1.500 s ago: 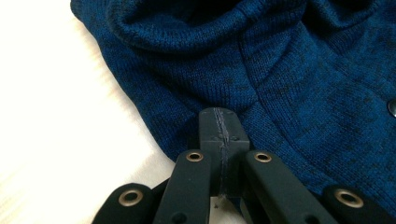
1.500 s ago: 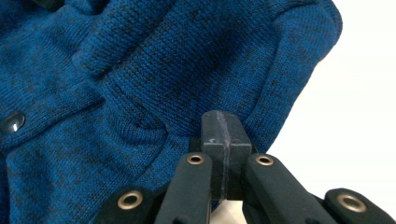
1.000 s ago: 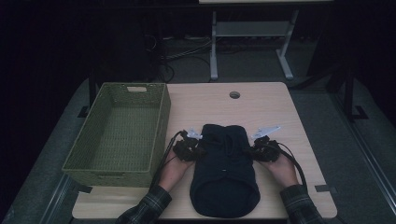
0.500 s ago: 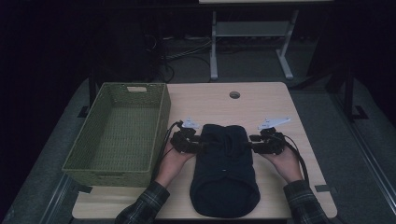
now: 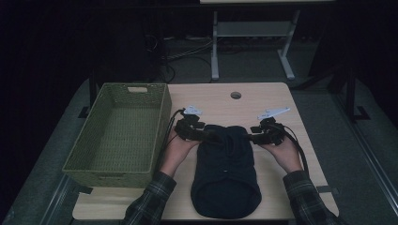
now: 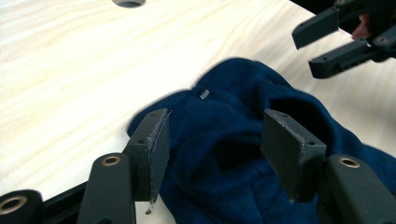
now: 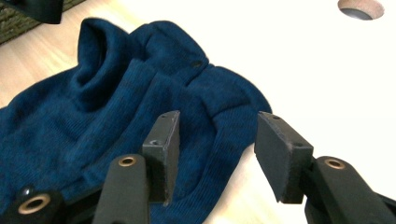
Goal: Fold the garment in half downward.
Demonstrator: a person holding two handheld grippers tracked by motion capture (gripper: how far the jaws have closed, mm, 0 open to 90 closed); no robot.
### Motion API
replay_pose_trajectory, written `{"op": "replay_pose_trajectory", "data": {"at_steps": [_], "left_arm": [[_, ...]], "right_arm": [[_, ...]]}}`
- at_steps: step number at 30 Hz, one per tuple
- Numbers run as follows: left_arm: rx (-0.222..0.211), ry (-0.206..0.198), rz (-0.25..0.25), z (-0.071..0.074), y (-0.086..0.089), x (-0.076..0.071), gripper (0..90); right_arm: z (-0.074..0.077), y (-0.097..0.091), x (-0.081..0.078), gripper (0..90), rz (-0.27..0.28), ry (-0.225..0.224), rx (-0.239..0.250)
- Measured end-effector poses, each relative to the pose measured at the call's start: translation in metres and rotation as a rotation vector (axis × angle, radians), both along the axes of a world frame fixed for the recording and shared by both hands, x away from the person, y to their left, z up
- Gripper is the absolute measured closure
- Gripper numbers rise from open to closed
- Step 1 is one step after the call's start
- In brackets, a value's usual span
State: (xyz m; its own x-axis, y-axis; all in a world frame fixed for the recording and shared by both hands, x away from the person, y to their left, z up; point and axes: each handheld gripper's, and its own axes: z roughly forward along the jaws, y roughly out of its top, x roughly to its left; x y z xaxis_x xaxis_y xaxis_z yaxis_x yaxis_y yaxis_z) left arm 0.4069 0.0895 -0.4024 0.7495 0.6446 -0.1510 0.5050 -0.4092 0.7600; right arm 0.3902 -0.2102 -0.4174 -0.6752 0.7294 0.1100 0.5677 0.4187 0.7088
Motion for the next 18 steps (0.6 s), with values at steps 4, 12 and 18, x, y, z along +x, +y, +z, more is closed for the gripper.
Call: {"op": "replay_pose_trajectory", "data": {"at_steps": [4, 12, 18], "left_arm": [[0.005, -0.005, 0.019, 0.0, 0.0, 0.015, 41.4], [-0.002, 0.01, 0.075, -0.006, 0.002, 0.047, 42.1], [0.053, 0.044, 0.081, -0.025, -0.004, 0.06, 42.4]], "right_arm": [[0.001, 0.0, 0.01, 48.9, -0.013, 0.007, 0.002], [-0.006, 0.004, 0.026, 48.8, -0.024, -0.004, -0.002], [-0.009, 0.005, 0.037, 48.0, -0.039, 0.021, -0.007]]}}
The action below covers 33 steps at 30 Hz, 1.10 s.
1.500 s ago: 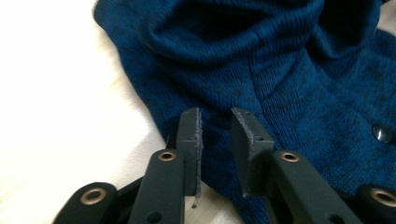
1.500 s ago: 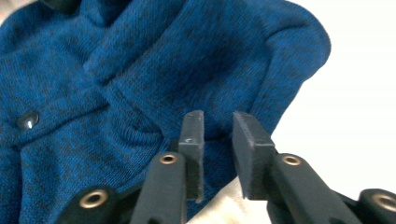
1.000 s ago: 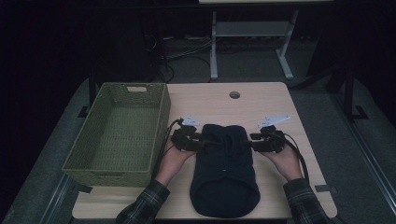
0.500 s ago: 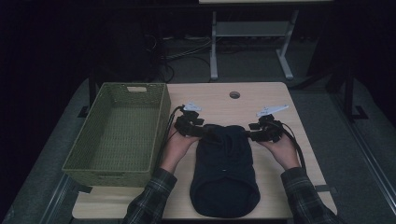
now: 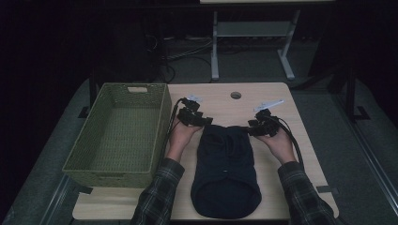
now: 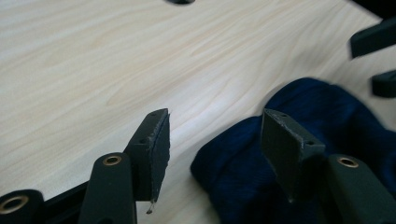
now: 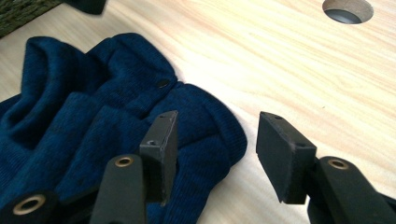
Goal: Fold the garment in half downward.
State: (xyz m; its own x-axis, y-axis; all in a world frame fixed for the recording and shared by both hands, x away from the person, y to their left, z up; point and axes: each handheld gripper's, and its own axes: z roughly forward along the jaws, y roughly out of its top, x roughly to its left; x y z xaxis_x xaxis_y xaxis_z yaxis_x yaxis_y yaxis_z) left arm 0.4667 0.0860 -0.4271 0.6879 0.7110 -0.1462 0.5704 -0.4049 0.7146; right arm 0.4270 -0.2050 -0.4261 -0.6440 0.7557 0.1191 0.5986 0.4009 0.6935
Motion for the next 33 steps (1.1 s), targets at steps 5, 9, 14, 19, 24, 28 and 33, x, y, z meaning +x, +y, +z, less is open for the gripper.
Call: {"op": "replay_pose_trajectory", "data": {"at_steps": [5, 9, 14, 19, 24, 28, 33], "left_arm": [[0.016, 0.041, -0.011, -0.014, -0.003, 0.004, 42.4], [0.036, 0.065, -0.009, -0.022, -0.003, 0.006, 42.4], [0.067, 0.079, -0.01, -0.029, -0.004, 0.006, 42.9], [0.08, 0.084, -0.006, -0.034, -0.006, 0.005, 46.7], [0.077, 0.071, 0.001, -0.035, -0.007, 0.002, 48.6], [0.085, 0.063, 0.0, -0.035, -0.007, 0.002, 49.3], [0.091, 0.057, 0.0, -0.035, -0.008, 0.001, 50.6]], "right_arm": [[0.001, -0.001, 0.005, 48.1, -0.018, -0.023, 0.013], [0.0, -0.002, 0.01, 47.2, -0.028, -0.012, 0.019], [-0.001, -0.002, 0.015, 47.2, -0.042, -0.005, 0.014], [-0.006, -0.004, 0.021, 47.1, -0.059, 0.014, 0.011], [-0.015, -0.001, 0.025, 46.7, -0.063, 0.038, 0.015], [-0.021, 0.006, 0.026, 46.8, -0.057, 0.043, -0.008], [-0.031, 0.008, 0.028, 46.3, -0.049, 0.064, -0.043]]}}
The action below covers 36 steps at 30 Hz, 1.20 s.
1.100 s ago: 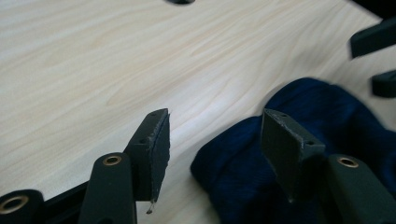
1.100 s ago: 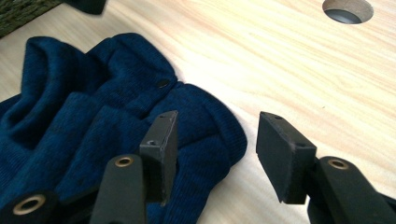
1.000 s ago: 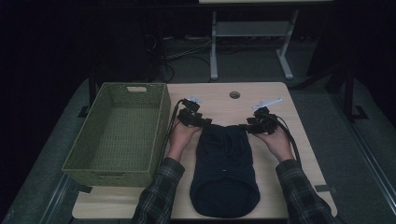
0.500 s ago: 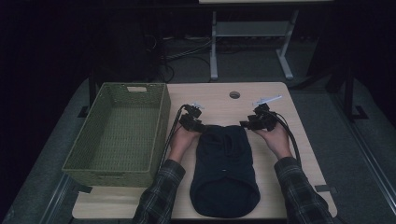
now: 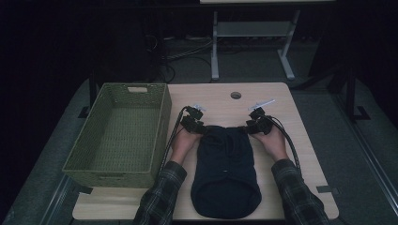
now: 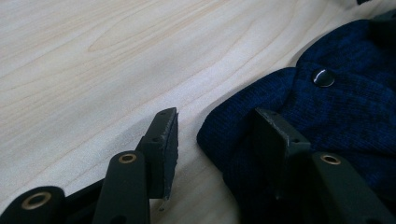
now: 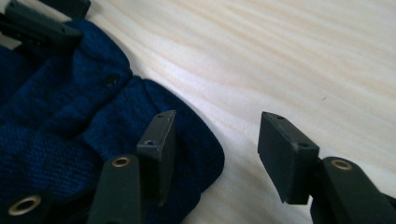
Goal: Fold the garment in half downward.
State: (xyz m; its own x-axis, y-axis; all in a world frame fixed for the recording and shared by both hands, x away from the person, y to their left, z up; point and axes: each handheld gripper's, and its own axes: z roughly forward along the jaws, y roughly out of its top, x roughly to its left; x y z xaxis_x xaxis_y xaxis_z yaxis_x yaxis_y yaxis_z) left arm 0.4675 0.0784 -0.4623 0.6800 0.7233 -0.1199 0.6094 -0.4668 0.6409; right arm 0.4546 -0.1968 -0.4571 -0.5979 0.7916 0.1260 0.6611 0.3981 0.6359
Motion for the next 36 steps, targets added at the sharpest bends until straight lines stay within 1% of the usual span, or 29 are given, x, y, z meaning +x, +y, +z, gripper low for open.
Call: {"op": "replay_pose_trajectory", "data": {"at_steps": [2, 4, 7, 9, 10, 12, 14, 20, 23, 27, 30, 36], "left_arm": [[-0.001, 0.0, -0.001, 0.0, 0.0, 0.0, 50.9], [0.001, -0.002, 0.0, 0.0, 0.0, -0.001, 51.5], [-0.003, -0.002, 0.001, 0.0, 0.0, -0.001, 52.2], [-0.007, -0.001, 0.001, 0.0, 0.0, -0.001, 53.2], [-0.009, 0.002, -0.001, 0.0, 0.0, -0.001, 54.2], [-0.015, 0.008, -0.007, 0.0, 0.0, -0.002, 57.0], [-0.013, 0.019, -0.019, 0.0, 0.0, -0.002, 63.0], [-0.031, 0.04, -0.035, 0.0, 0.0, -0.002, 73.7], [-0.027, 0.046, -0.027, 0.001, -0.001, -0.003, 77.0], [-0.01, 0.046, -0.013, 0.004, -0.002, -0.004, 78.6], [-0.015, 0.042, 0.005, 0.009, -0.001, -0.005, 78.8], [-0.039, -0.001, 0.036, 0.022, 0.002, -0.006, 78.8]], "right_arm": [[-0.003, 0.0, 0.0, 46.5, 0.007, 0.006, -0.014], [-0.005, 0.0, 0.0, 47.2, 0.008, 0.007, -0.015], [-0.007, -0.001, 0.0, 52.4, 0.013, 0.016, 0.0], [-0.008, -0.002, -0.001, 60.3, 0.015, 0.019, 0.023], [-0.008, -0.002, -0.001, 63.5, 0.017, 0.02, 0.023], [-0.007, 0.001, -0.001, 68.5, 0.025, 0.024, 0.014], [-0.007, 0.003, -0.001, 72.8, 0.034, 0.03, 0.005], [-0.006, 0.005, -0.002, 79.5, 0.041, 0.034, 0.001], [-0.005, 0.008, -0.002, 81.3, 0.046, 0.022, -0.019], [-0.004, 0.008, -0.001, 82.3, 0.046, 0.026, -0.021], [0.0, 0.008, 0.0, 82.7, 0.046, 0.018, -0.028], [0.013, 0.008, 0.002, 82.8, 0.039, -0.019, -0.022]]}}
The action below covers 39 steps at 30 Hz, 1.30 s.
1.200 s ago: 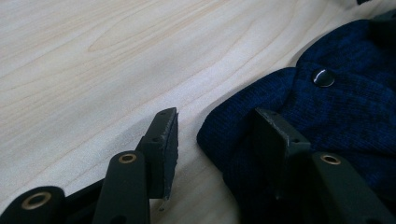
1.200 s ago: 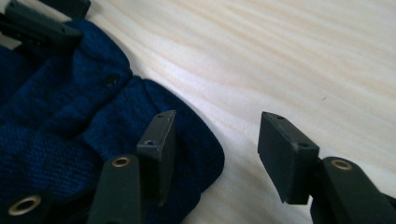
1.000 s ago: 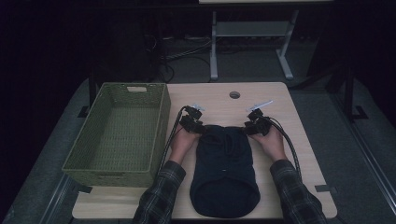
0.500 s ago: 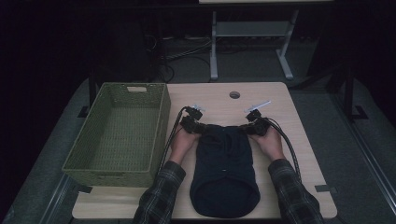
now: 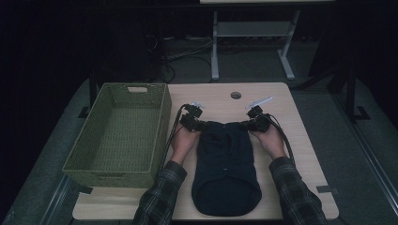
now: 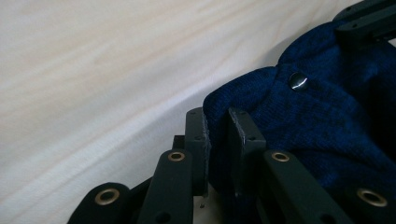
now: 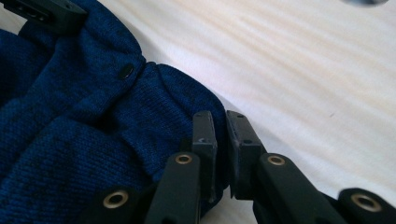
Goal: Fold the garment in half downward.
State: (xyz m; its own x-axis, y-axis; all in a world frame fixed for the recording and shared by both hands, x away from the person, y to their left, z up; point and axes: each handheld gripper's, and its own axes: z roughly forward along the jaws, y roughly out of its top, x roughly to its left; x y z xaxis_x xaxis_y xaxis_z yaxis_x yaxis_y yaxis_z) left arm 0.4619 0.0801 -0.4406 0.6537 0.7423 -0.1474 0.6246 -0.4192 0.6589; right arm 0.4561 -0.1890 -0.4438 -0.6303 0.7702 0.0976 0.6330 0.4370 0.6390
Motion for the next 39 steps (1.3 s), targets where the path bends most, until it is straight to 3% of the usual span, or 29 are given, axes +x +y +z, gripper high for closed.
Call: {"op": "replay_pose_trajectory", "data": {"at_steps": [14, 18, 23, 28, 31, 39], "left_arm": [[-0.004, -0.134, 0.051, 0.048, 0.003, -0.001, 78.7], [-0.017, -0.181, 0.067, 0.06, 0.004, -0.001, 78.6], [-0.017, -0.228, 0.069, 0.075, 0.005, -0.006, 78.4], [-0.023, -0.266, 0.043, 0.08, 0.004, -0.016, 78.4], [-0.048, -0.28, 0.022, 0.082, 0.004, -0.024, 78.3], [-0.045, -0.306, -0.046, 0.085, 0.002, -0.048, 78.2]], "right_arm": [[0.045, 0.005, 0.006, 82.7, -0.02, -0.115, 0.02], [0.059, 0.006, 0.006, 82.8, -0.023, -0.166, 0.025], [0.074, 0.006, 0.004, 82.8, -0.025, -0.189, 0.044], [0.08, 0.005, -0.006, 82.8, -0.012, -0.219, 0.037], [0.079, 0.001, -0.013, 82.7, -0.004, -0.23, 0.05], [0.075, -0.01, -0.038, 82.7, 0.025, -0.254, 0.081]]}}
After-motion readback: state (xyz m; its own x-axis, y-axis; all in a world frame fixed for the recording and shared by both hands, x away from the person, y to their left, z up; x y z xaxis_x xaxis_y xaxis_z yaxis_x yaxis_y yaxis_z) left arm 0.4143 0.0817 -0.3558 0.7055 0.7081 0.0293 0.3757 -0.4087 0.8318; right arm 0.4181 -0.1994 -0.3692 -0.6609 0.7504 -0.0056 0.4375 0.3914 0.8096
